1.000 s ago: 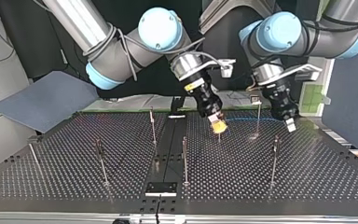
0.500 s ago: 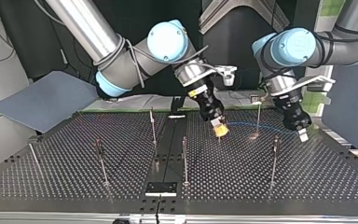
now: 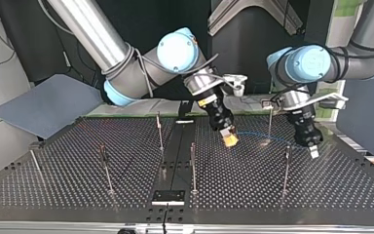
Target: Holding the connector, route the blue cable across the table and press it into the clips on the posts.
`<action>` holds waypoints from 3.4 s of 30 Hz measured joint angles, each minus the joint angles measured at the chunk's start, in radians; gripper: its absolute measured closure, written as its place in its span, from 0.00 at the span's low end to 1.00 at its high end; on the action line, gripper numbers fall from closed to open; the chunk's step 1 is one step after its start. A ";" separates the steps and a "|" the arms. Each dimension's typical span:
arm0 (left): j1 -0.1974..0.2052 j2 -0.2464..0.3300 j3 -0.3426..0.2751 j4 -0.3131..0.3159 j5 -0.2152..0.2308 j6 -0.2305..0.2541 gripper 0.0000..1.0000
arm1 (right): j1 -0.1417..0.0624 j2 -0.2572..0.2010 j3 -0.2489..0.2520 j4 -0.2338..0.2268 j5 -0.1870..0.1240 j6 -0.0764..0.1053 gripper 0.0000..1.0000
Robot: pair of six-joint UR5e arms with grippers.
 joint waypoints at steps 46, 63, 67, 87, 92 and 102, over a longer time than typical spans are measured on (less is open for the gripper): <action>0.086 -0.138 0.095 0.037 0.129 -0.181 0.74 | -0.067 0.013 -0.021 0.016 -0.001 0.030 1.00; 0.079 -0.063 0.066 -0.143 0.094 -0.225 0.00 | -0.062 0.013 -0.021 0.031 -0.001 0.023 1.00; 0.076 -0.023 0.030 -0.184 0.133 -0.252 0.00 | -0.061 0.013 -0.021 0.032 -0.001 0.023 1.00; 0.066 0.195 -0.125 -0.337 0.225 -0.292 0.00 | -0.061 0.013 -0.021 0.044 -0.001 0.023 1.00; 0.060 0.235 -0.126 -0.334 0.247 -0.290 0.00 | -0.064 0.013 -0.021 0.053 -0.001 0.023 1.00; 0.028 0.255 -0.125 -0.344 0.291 -0.249 0.00 | -0.075 0.013 -0.021 0.064 0.002 0.025 1.00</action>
